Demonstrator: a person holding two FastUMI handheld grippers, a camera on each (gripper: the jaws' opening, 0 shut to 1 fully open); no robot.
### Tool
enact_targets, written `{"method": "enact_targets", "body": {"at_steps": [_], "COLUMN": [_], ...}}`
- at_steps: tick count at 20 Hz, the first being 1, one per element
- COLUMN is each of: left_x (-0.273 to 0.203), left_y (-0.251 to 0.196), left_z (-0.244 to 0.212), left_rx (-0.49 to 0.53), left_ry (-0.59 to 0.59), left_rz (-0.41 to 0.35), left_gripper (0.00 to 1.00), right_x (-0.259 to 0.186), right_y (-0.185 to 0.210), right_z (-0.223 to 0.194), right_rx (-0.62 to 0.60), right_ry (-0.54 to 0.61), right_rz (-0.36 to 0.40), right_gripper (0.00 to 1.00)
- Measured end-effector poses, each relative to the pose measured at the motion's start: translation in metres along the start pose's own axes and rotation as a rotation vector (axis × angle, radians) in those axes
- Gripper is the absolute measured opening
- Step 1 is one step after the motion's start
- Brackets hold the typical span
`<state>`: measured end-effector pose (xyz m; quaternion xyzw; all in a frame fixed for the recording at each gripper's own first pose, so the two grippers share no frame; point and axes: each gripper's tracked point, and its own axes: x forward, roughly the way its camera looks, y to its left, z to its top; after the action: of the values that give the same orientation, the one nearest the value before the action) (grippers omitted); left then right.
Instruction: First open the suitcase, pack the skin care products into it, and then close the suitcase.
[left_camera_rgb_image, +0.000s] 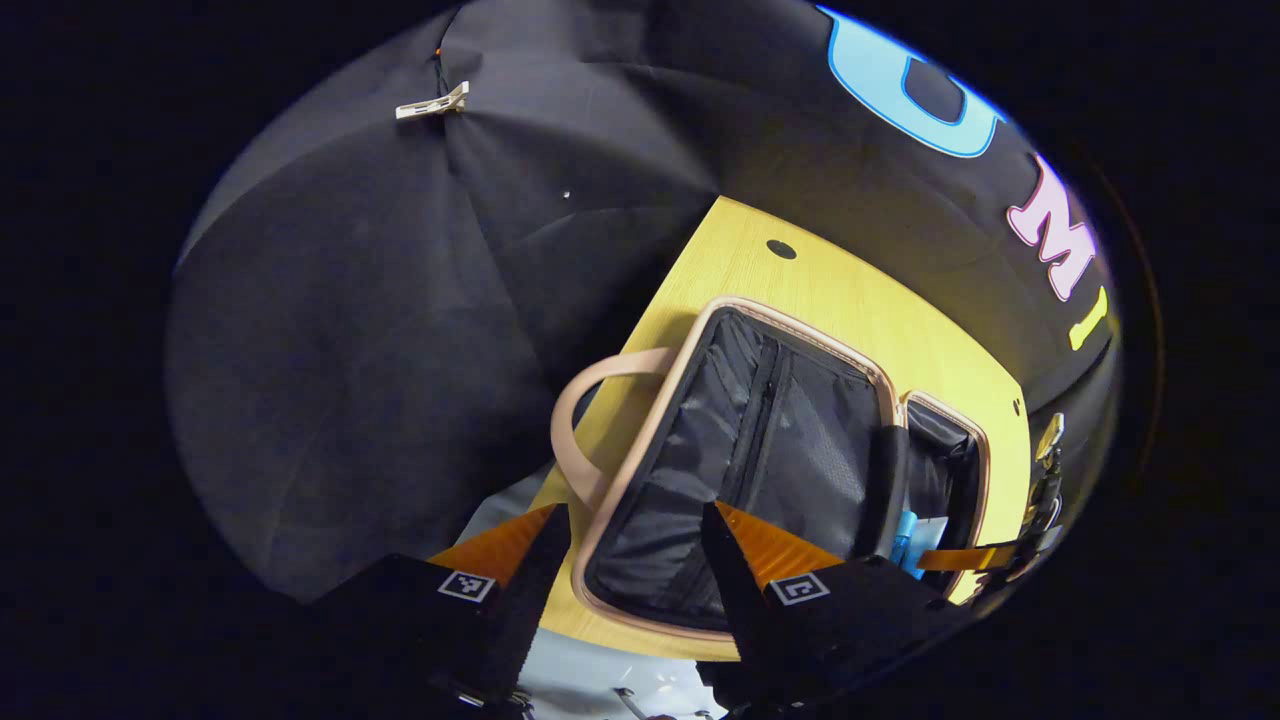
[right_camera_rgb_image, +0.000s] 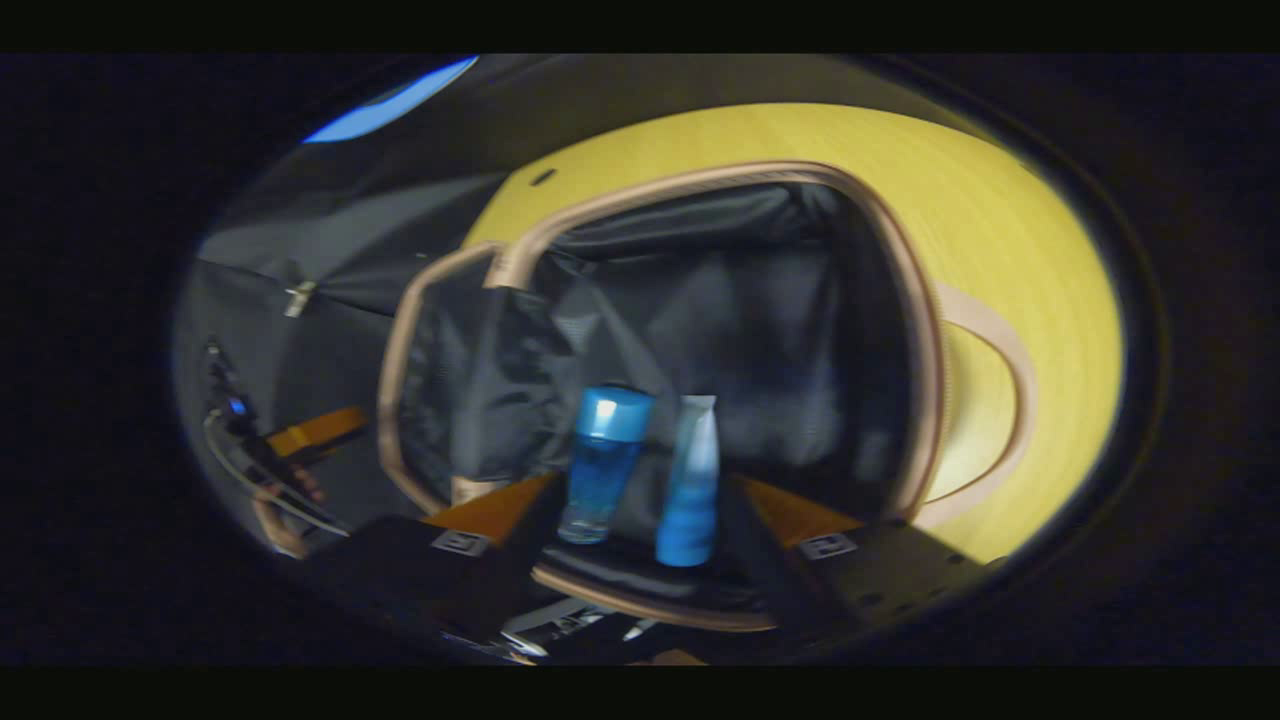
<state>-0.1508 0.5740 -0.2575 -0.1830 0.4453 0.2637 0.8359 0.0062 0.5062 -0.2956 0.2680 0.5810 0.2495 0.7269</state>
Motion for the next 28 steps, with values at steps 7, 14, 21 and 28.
{"method": "enact_targets", "body": {"at_steps": [7,14,21,28], "left_x": [0.037,0.097,0.111,0.042], "left_y": [0.040,0.072,0.058,0.030], "left_z": [0.040,0.023,0.030,0.074], "left_rx": [-0.060,0.031,0.122,0.181], "left_ry": [-0.012,0.167,0.120,-0.044], "left_rz": [0.048,0.174,0.178,0.100], "left_gripper": [0.84,0.84,0.17,0.11], "right_x": [-0.101,-0.148,-0.146,-0.154], "right_y": [-0.011,-0.056,-0.072,-0.063], "right_z": [0.035,0.062,0.048,0.052], "right_rx": [-0.138,-0.048,-0.026,-0.047], "right_ry": [-0.257,-0.390,-0.373,-0.402], "right_rz": [0.081,-0.006,-0.044,-0.001], "right_gripper": [0.97,0.97,0.97,0.97]}}
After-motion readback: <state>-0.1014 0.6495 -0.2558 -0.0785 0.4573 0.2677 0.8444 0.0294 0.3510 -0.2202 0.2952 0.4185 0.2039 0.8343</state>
